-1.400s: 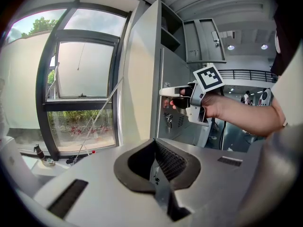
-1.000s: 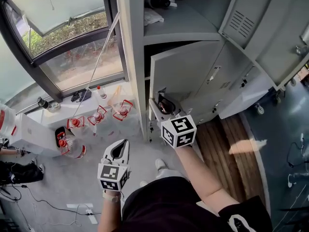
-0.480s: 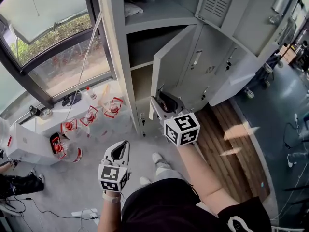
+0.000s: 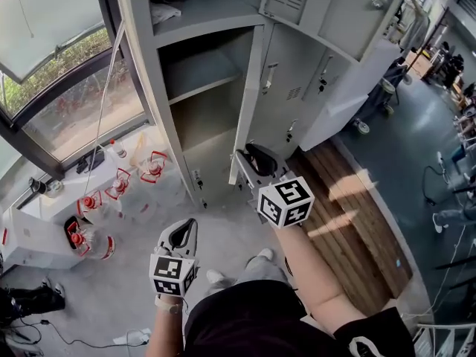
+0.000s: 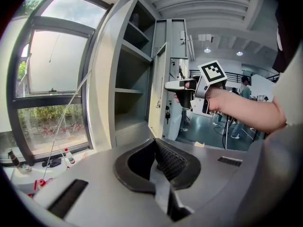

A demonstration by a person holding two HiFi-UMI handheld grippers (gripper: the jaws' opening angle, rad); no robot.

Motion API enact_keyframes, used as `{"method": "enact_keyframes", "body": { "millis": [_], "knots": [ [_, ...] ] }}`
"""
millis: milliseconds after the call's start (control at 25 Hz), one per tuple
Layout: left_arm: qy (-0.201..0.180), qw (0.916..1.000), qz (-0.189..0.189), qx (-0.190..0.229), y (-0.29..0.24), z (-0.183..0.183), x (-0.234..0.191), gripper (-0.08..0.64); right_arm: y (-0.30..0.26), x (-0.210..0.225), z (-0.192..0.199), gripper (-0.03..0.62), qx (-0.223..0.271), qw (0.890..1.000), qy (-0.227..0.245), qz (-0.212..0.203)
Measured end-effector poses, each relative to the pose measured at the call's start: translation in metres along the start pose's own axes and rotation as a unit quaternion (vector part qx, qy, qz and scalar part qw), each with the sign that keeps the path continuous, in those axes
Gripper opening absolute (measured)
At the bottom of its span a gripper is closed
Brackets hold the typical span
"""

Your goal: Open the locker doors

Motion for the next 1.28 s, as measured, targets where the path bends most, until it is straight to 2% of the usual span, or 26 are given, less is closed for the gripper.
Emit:
{"method": "enact_keyframes", "body": {
  "millis": [240, 640, 920, 1080, 1280],
  "knots": [
    [-0.007, 0.9999, 0.009, 0.005, -0.027, -0.013, 0.024, 0.018, 0.028, 0.035, 0.000, 0.117, -0.001, 1.000, -0.003, 0.008],
    [-0.011, 0.9993, 0.035, 0.000, -0.079, -0.029, 0.078, 0.018, 0.061, 0.118, -0.005, 0.098, -0.003, 1.000, -0.022, 0.021],
    [-0.021, 0.9990, 0.038, -0.005, -0.104, -0.039, 0.097, 0.018, 0.063, 0.169, -0.008, 0.094, 0.002, 0.999, -0.024, 0.035],
    [-0.022, 0.9991, 0.035, -0.004, -0.115, -0.045, 0.106, 0.018, 0.061, 0.191, -0.011, 0.056, 0.006, 0.998, -0.033, 0.046],
    [-0.022, 0.9991, 0.035, -0.003, -0.129, -0.049, 0.115, 0.018, 0.057, 0.213, -0.009, 0.055, 0.003, 0.998, -0.039, 0.052]
  ]
}}
Point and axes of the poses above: the fingertips, and each gripper's own axes: y backward along the fingers, x to its right, z out of its underside, the point moved 5 cm from there along y, backward along the fingers, and after that the axes turned 10 degrees about z, right-handed, at the moved point
